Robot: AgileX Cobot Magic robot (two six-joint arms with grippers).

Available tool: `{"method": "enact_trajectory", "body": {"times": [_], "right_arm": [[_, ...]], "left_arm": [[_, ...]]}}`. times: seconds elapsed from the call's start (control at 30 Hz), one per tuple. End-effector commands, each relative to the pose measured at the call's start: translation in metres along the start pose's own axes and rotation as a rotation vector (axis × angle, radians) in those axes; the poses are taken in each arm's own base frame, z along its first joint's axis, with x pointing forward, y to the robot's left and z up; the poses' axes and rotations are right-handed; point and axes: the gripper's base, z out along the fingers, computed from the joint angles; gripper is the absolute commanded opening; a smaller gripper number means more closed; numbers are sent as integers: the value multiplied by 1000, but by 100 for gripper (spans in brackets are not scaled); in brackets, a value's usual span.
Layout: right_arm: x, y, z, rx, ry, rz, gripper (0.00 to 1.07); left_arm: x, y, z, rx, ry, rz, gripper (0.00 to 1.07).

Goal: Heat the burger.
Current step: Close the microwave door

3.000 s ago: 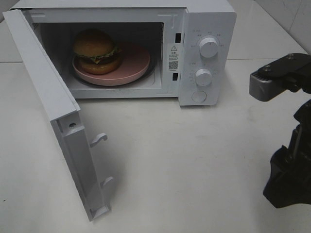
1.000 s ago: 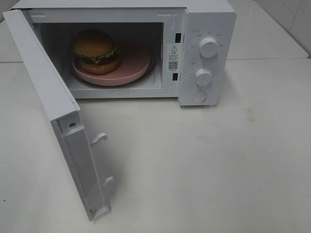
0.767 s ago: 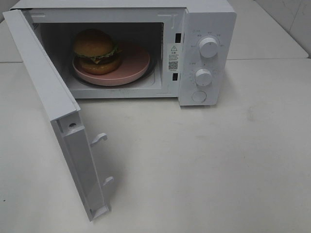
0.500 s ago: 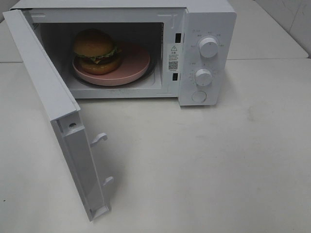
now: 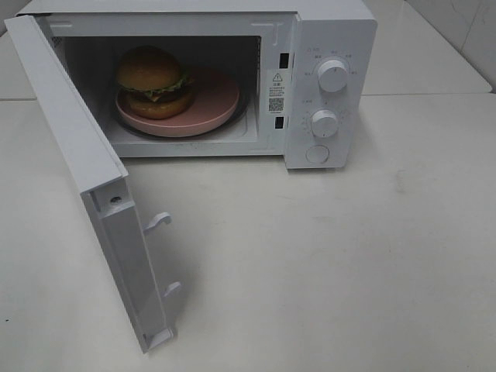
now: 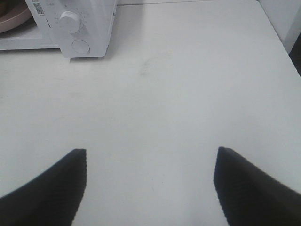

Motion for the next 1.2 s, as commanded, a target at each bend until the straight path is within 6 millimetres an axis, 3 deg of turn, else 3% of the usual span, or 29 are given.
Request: {"method": "enact_trajectory", "body": {"times": [0.03, 0.5, 0.7, 0.77, 0.87, 0.93, 1.0, 1.03, 1.1, 1.13, 1.17, 1.2], "right_arm": [[2, -1, -3, 6, -31, 4, 74], [2, -1, -3, 6, -31, 4, 74], [2, -1, -3, 6, -31, 4, 74], [2, -1, -3, 6, -31, 4, 74], [2, -1, -3, 6, -31, 4, 74], [2, -1, -3, 6, -31, 4, 74], [2, -1, -3, 6, -31, 4, 74], [2, -1, -3, 6, -31, 4, 74], [2, -1, -3, 6, -31, 4, 74], [2, -1, -3, 6, -31, 4, 74], [2, -1, -3, 6, -31, 4, 74], [2, -1, -3, 6, -31, 4, 74]], "left_arm": [[2, 0, -2, 5, -25, 3, 96], [1, -1, -1, 14, -24, -14, 96], [-9, -2, -6, 16, -63, -15, 89], [-17, -1, -3, 13, -73, -16, 80], [-19, -1, -1, 12, -70, -16, 76], [-30, 1, 10, 6, -72, -24, 57], [-33, 2, 13, 3, -73, -27, 52], [-40, 3, 20, -3, -96, -32, 41], [-44, 4, 24, -6, -109, -35, 35], [-50, 6, 35, -14, -118, -42, 22], [-50, 6, 35, -14, -118, -42, 22], [-52, 7, 41, -17, -110, -45, 14]]}}
